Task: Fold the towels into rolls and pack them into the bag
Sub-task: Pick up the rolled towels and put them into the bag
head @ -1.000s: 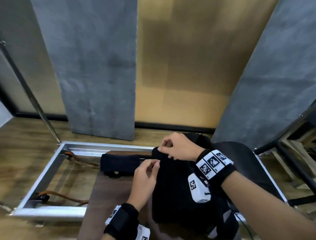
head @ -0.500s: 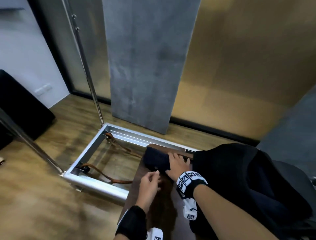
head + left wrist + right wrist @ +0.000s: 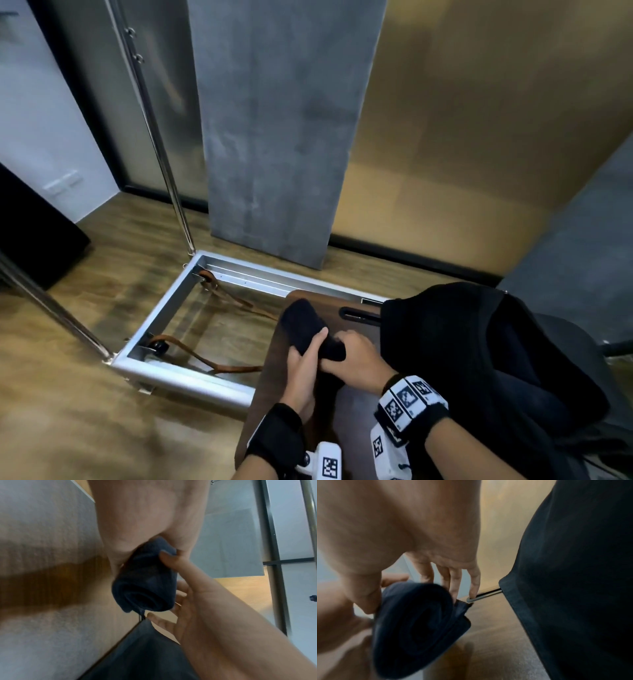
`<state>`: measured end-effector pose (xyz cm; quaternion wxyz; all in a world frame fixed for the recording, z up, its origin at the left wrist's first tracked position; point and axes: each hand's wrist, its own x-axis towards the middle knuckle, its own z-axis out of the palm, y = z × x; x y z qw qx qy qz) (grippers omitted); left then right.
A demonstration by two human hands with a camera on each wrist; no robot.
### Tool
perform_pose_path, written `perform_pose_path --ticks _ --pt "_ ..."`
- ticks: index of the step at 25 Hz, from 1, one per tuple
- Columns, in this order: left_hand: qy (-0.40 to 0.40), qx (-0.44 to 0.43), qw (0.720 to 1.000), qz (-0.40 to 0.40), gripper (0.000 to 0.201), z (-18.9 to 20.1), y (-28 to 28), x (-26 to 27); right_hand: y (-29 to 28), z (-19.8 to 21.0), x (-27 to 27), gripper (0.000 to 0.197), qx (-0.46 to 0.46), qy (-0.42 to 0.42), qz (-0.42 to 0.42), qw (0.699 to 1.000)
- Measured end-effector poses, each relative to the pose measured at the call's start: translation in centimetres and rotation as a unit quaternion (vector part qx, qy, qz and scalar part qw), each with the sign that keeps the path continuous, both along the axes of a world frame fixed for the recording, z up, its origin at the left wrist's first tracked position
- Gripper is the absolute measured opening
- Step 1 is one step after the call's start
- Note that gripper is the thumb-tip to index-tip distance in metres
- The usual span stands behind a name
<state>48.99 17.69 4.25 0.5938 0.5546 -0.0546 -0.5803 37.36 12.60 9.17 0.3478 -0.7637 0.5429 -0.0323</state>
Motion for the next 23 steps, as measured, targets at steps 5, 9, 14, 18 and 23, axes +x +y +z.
perform_pose_path --ticks 5,9,14,18,23 --pt "0.036 -0.097 0.993 -0.054 0.045 5.6 0.4 -2.9 1.4 5.5 -5.9 0.060 0.001 -0.181 -0.086 0.980" --pt "0.100 -0.146 0.971 -0.161 0.049 10.7 0.4 -7.4 3.1 11.1 -10.5 0.054 0.121 -0.327 -0.126 0.929" --pt "0.098 -0.180 0.940 -0.271 0.052 15.0 0.1 -14.3 5.4 15.8 -16.7 0.056 0.069 -0.374 -0.160 0.911" --pt "0.057 -0.164 0.922 -0.347 0.076 17.2 -0.9 -20.1 6.2 17.8 -21.5 0.056 0.012 -0.357 -0.162 0.920" --pt "-0.322 -0.157 0.815 -0.455 0.102 17.1 -3.2 -22.5 4.4 17.3 -27.0 0.045 -0.037 -0.278 -0.231 0.932"
